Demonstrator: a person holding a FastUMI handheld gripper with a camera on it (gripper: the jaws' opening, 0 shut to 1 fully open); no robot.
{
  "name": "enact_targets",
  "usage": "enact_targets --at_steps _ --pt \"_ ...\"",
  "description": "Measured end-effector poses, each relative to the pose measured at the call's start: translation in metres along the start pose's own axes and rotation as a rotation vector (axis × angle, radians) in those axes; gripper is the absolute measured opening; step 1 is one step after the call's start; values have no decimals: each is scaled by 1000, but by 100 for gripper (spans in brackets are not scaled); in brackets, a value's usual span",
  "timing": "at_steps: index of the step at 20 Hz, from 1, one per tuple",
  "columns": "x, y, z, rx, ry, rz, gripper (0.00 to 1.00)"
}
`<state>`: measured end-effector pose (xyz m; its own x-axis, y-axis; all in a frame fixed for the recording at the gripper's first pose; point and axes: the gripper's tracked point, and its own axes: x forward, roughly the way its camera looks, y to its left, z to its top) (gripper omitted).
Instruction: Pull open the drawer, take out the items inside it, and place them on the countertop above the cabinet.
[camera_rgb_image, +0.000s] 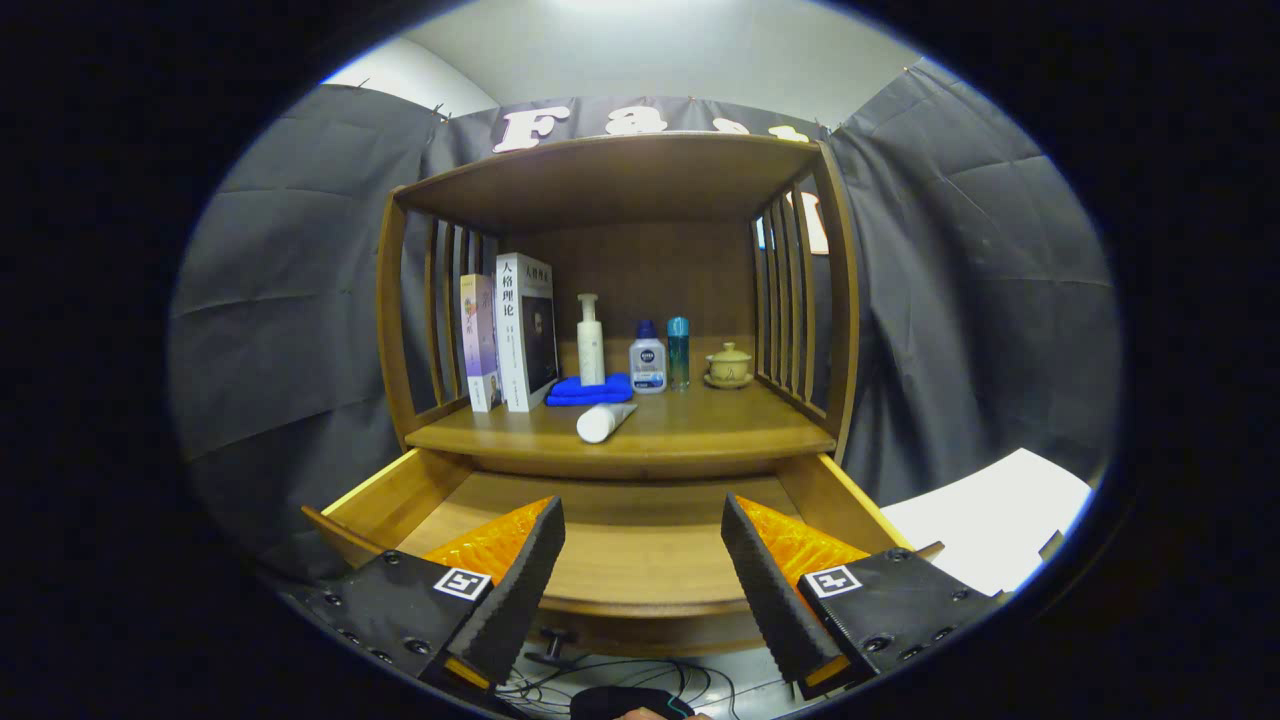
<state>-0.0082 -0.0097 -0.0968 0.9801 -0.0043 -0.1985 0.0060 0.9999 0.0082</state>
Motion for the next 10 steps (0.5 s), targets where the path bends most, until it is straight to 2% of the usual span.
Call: enact_targets --at_steps 5,10 --pt "-29 13 -29 8 6 15 98" --pt "-34 22 -65 -10 54 24 98"
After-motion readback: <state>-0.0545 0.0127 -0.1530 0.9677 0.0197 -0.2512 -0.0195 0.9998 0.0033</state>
